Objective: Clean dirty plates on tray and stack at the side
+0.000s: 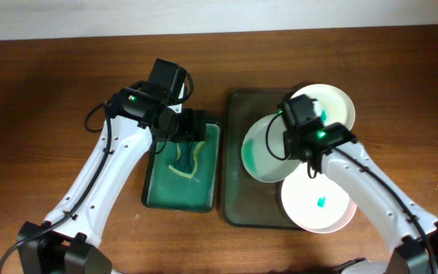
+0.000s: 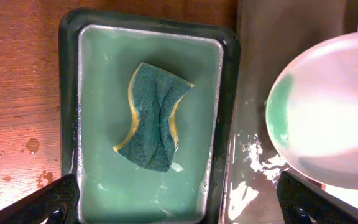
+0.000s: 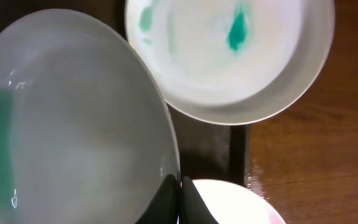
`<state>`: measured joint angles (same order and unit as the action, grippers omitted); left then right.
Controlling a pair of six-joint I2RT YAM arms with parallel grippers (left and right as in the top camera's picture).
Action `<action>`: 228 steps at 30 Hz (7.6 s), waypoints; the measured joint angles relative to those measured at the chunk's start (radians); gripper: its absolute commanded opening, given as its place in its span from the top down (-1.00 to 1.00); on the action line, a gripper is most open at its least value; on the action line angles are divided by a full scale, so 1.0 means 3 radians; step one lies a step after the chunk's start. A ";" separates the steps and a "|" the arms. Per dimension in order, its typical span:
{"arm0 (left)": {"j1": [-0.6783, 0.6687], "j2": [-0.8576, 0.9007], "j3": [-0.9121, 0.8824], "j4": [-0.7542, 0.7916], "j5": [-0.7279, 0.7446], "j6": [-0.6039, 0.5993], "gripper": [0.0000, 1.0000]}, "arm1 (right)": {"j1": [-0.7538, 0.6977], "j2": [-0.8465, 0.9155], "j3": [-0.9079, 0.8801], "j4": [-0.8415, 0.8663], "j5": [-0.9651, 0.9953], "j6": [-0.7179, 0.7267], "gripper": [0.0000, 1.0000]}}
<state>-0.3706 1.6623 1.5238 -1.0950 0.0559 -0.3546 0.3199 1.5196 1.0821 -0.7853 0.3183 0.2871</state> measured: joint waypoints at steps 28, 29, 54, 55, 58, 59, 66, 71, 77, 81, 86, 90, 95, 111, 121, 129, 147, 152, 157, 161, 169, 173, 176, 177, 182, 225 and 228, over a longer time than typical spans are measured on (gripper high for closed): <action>0.0000 0.0000 0.0000 0.0000 0.0000 0.0000 -0.99 | -0.0601 0.0346 0.0202 -0.0113 -0.0813 -0.0172 0.92; 0.0000 0.0000 0.0000 0.0000 0.0001 0.0000 -0.99 | -0.0477 0.0093 0.0267 -0.0130 -0.0573 -0.0169 0.92; -0.0001 0.0000 0.0000 -0.0001 0.0000 0.0000 -0.99 | 0.1732 -0.0294 0.0338 -0.0337 0.2979 -0.0183 0.92; -0.0001 0.0000 0.0000 -0.0001 0.0001 0.0000 -0.99 | 0.1732 -0.0294 0.0338 -0.0337 0.2979 -0.0183 0.92; -0.0001 0.0000 0.0000 -0.0001 0.0001 0.0000 -0.99 | 0.1732 -0.0294 0.0338 -0.0337 0.2979 -0.0183 0.92; -0.0001 0.0000 0.0000 -0.0001 0.0000 0.0000 -0.99 | 0.1732 -0.0294 0.0338 -0.0337 0.2979 -0.0182 0.92; -0.0001 0.0000 0.0000 -0.0001 0.0000 0.0000 -0.99 | 0.1732 -0.0294 0.0338 -0.0337 0.2981 -0.0183 0.92; -0.0001 0.0000 0.0000 -0.0001 0.0000 0.0000 -0.99 | 0.1732 -0.0294 0.0338 -0.0337 0.2983 -0.0184 0.92; -0.0001 0.0000 0.0000 -0.0001 0.0001 0.0000 -0.99 | 0.1732 -0.0294 0.0338 -0.0337 0.2988 -0.0183 0.92; -0.0001 0.0000 0.0000 -0.0001 0.0000 0.0000 -0.99 | 0.1732 -0.0294 0.0338 -0.0337 0.2988 -0.0182 0.92; -0.0001 0.0000 0.0000 -0.0001 0.0000 0.0000 -0.99 | 0.1732 -0.0294 0.0338 -0.0336 0.2988 -0.0183 0.92; -0.0001 0.0000 0.0000 -0.0001 0.0000 0.0000 -0.99 | 0.1732 -0.0294 0.0338 -0.0334 0.2986 -0.0183 0.92; -0.0001 0.0000 0.0000 -0.0001 0.0000 0.0000 -0.99 | 0.1564 -0.0294 0.0338 -0.0294 0.2797 -0.0011 0.92; -0.0001 0.0000 0.0000 -0.0003 0.0001 0.0000 -0.99 | -0.3578 -0.0028 0.0376 -0.0179 -0.1479 0.0254 0.92; -0.0001 0.0000 0.0000 -0.0003 0.0001 0.0000 -0.99 | -0.3853 0.0693 0.0313 -0.0516 -0.1518 0.0399 0.26; -0.0001 0.0000 0.0000 -0.0004 0.0001 0.0000 -0.99 | -0.3236 -0.0070 0.0308 -0.0735 -0.1943 -0.0179 0.09; -0.0001 0.0000 0.0000 -0.0004 0.0001 0.0000 -0.99 | -0.2040 -0.0155 -0.0799 -0.0582 -0.1226 -0.0294 0.90; -0.0001 0.0000 0.0000 -0.0004 0.0001 0.0000 -0.99 | -0.1946 -0.0164 -0.0868 -0.0507 -0.1549 -0.0364 0.92; -0.0001 0.0000 0.0000 -0.0003 0.0001 0.0000 -0.99 | -0.1362 -0.0234 -0.0810 -0.0375 -0.1684 -0.0301 0.92; -0.0001 0.0000 0.0000 -0.0003 0.0001 0.0000 -0.99 | -0.0950 -0.0205 -0.0807 -0.0144 -0.1630 -0.0020 0.25; -0.0001 0.0000 0.0000 -0.0004 0.0001 0.0000 -0.99 | -0.0894 -0.0150 -0.0248 -0.0282 -0.1610 -0.0238 0.22; -0.0001 0.0000 0.0000 0.0088 0.0042 -0.0001 -0.99 | -0.0894 -0.0277 0.0080 -0.0511 -0.1699 -0.0356 0.21; -0.0001 0.0000 0.0000 0.0078 0.0051 -0.0001 -0.78 | -0.0894 -0.0287 0.0093 -0.0623 -0.1732 -0.0366 0.20; -0.0001 0.0000 -0.0004 0.0083 0.0020 0.0010 -0.76 | -0.0894 -0.0287 0.0093 -0.0615 -0.1733 -0.0371 0.20; -0.0001 0.0233 -0.0379 0.0448 -0.0132 -0.0004 -0.25 | -0.0894 -0.0287 0.0093 -0.0599 -0.1733 -0.0371 0.18; -0.0107 0.0561 -0.0200 0.0247 -0.0131 0.0174 1.00 | -0.0894 0.0038 0.0093 -0.0704 -0.1609 -0.0203 0.31; -0.0104 0.0561 -0.0197 0.0275 -0.0223 0.0144 1.00 | -0.0895 0.0291 0.0093 -0.0715 -0.1750 -0.0350 0.39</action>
<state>-0.4019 1.8305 1.4647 -1.0126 -0.0109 -0.3115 0.0513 1.6070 1.1099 -0.9997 -0.2066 0.1822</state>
